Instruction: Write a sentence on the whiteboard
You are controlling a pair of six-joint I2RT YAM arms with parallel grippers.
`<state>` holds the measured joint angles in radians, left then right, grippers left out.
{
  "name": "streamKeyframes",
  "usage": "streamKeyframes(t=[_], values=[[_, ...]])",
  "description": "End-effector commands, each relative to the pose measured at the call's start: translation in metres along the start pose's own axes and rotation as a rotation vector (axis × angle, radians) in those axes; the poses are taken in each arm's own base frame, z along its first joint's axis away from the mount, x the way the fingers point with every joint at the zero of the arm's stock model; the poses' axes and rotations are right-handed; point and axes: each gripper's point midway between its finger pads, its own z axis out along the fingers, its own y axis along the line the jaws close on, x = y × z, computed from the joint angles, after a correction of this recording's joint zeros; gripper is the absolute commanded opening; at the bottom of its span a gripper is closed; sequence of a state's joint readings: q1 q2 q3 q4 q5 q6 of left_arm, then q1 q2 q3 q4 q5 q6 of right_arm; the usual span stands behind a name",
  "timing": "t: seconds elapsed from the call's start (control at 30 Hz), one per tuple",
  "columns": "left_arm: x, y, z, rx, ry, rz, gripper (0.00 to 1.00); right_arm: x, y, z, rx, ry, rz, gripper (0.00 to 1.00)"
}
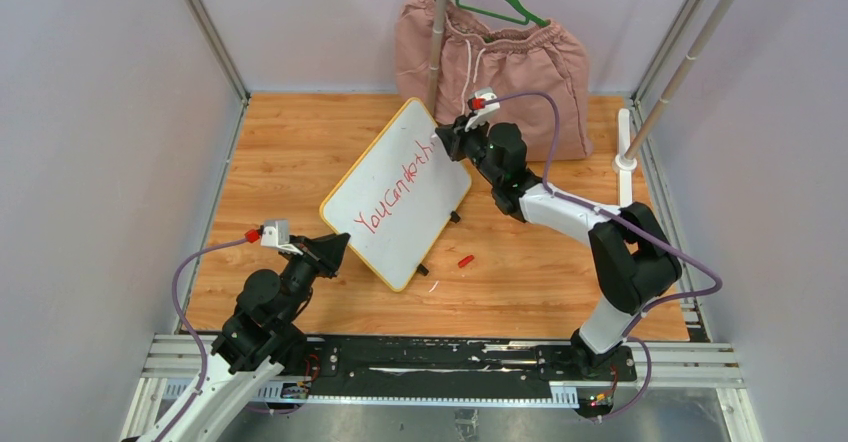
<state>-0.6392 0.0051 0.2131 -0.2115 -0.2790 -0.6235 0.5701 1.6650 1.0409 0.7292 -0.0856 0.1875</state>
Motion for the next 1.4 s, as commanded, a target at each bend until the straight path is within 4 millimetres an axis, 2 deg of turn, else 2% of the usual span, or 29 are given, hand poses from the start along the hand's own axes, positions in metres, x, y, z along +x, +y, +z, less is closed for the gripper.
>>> streamKeyframes(t=[0.0, 0.3, 0.93, 1.07, 1.23, 1.37], values=[[-0.004, 0.003, -0.006, 0.001, -0.017, 0.045, 0.00, -0.025, 0.001, 0.005, -0.010, -0.051, -0.002, 0.00], [-0.004, 0.003, -0.006, 0.002, -0.016, 0.047, 0.00, -0.020, 0.004, 0.010, -0.023, -0.039, 0.007, 0.00], [-0.006, 0.003, -0.007, 0.001, -0.021, 0.048, 0.00, 0.009, 0.005, 0.010, -0.028, 0.021, 0.024, 0.00], [-0.005, 0.003, -0.007, 0.002, -0.021, 0.049, 0.00, 0.000, 0.005, 0.007, -0.022, 0.005, 0.022, 0.00], [-0.006, 0.003, -0.007, 0.000, -0.022, 0.046, 0.00, -0.022, 0.004, 0.000, -0.013, -0.039, 0.020, 0.00], [-0.006, 0.003, -0.007, 0.000, -0.022, 0.046, 0.00, -0.028, 0.002, -0.005, -0.004, -0.048, 0.021, 0.00]])
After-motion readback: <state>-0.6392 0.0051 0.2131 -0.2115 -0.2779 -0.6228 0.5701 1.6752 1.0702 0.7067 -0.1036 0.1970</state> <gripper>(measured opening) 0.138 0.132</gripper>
